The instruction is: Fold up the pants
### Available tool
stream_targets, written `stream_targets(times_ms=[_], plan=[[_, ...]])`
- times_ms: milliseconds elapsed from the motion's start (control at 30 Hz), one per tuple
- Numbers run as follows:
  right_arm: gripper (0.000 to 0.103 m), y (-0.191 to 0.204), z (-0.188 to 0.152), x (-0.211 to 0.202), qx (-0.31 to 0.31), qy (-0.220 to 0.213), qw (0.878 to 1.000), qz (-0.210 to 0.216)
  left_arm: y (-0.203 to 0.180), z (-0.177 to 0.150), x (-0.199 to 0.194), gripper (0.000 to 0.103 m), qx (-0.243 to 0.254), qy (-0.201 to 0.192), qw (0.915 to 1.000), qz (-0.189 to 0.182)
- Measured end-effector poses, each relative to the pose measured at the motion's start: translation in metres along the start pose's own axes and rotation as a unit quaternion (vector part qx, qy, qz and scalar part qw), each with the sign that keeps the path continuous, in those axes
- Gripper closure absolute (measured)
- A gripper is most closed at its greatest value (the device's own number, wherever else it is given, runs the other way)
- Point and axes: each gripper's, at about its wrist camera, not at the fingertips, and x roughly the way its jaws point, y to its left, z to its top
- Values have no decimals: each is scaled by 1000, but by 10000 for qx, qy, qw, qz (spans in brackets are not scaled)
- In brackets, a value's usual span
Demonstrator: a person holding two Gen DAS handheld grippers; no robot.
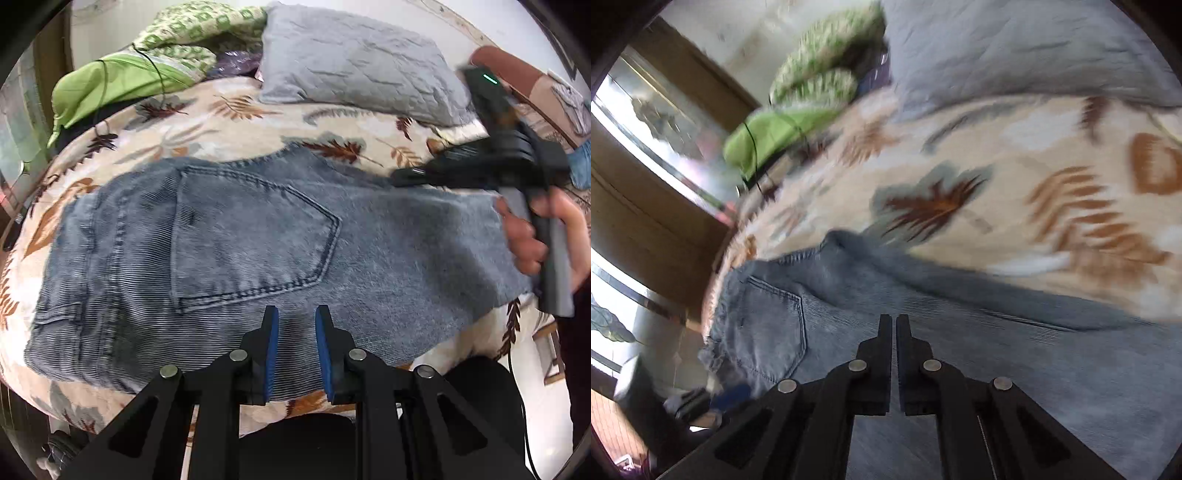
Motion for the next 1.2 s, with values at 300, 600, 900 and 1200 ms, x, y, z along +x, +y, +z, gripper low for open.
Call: stream_targets(times_ms=[300, 600, 900, 1200], plan=[[93, 12, 40, 34, -455, 224, 9987, 51, 9, -2, 14, 83, -88, 100, 9996, -250], [36, 26, 58, 52, -391, 382, 9951, 819, 18, -3, 17, 83, -190, 141, 9989, -410], [53, 47, 70, 87, -791, 706, 9924, 629, 26, 0, 19, 83, -314, 179, 9983, -465], [99, 77, 71, 85, -1639, 781, 9831, 213, 30, 1, 23, 83, -345, 208, 9980, -484]])
